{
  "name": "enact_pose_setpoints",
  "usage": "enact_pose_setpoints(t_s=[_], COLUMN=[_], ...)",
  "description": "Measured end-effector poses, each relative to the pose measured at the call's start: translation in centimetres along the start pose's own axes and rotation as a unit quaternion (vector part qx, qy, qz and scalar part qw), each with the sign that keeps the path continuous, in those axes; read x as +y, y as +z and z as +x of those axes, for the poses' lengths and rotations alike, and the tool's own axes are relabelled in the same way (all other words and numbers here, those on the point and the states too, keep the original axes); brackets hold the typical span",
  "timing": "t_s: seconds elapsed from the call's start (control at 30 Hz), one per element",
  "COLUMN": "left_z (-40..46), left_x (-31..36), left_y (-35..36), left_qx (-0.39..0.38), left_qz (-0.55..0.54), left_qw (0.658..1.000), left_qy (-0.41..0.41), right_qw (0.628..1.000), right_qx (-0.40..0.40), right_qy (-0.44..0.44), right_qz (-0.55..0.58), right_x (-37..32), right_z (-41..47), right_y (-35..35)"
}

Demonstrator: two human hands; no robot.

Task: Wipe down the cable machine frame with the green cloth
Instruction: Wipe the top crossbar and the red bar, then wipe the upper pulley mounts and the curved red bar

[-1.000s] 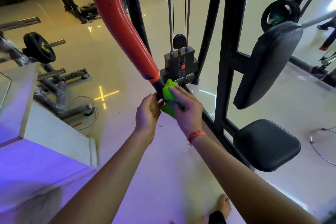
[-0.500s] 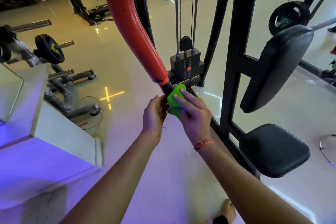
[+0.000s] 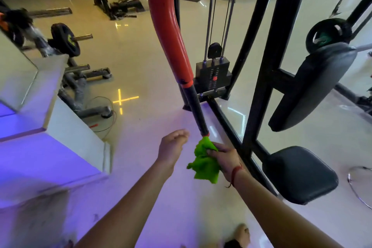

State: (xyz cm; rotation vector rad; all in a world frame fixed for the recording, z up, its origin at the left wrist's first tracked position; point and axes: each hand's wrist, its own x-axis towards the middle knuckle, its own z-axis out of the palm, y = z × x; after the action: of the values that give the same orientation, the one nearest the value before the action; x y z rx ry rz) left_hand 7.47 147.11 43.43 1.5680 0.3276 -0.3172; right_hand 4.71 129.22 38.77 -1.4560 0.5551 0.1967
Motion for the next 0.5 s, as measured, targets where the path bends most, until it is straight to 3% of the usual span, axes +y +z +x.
enact_pose_setpoints(t_s=[0.17,0.33,0.5], left_z=[-0.7,1.4,6.5], left_x=[-4.4,-4.4,-3.6], left_y=[-2.6,-5.5,-9.2], left_qx=[0.012,0.017,0.028], left_qz=[0.061,0.100,0.186], left_qw=[0.998,0.995,0.982], left_qy=[-0.016,0.005,0.010], right_qw=[0.994,0.988,0.985], right_qx=[-0.072,-0.143,-0.162], right_qy=[0.055,0.048,0.037], right_qz=[0.055,0.013,-0.038], right_x=[0.6,0.3,0.6], right_z=[-0.3,0.2,5.0], right_y=[4.1,8.6,13.0])
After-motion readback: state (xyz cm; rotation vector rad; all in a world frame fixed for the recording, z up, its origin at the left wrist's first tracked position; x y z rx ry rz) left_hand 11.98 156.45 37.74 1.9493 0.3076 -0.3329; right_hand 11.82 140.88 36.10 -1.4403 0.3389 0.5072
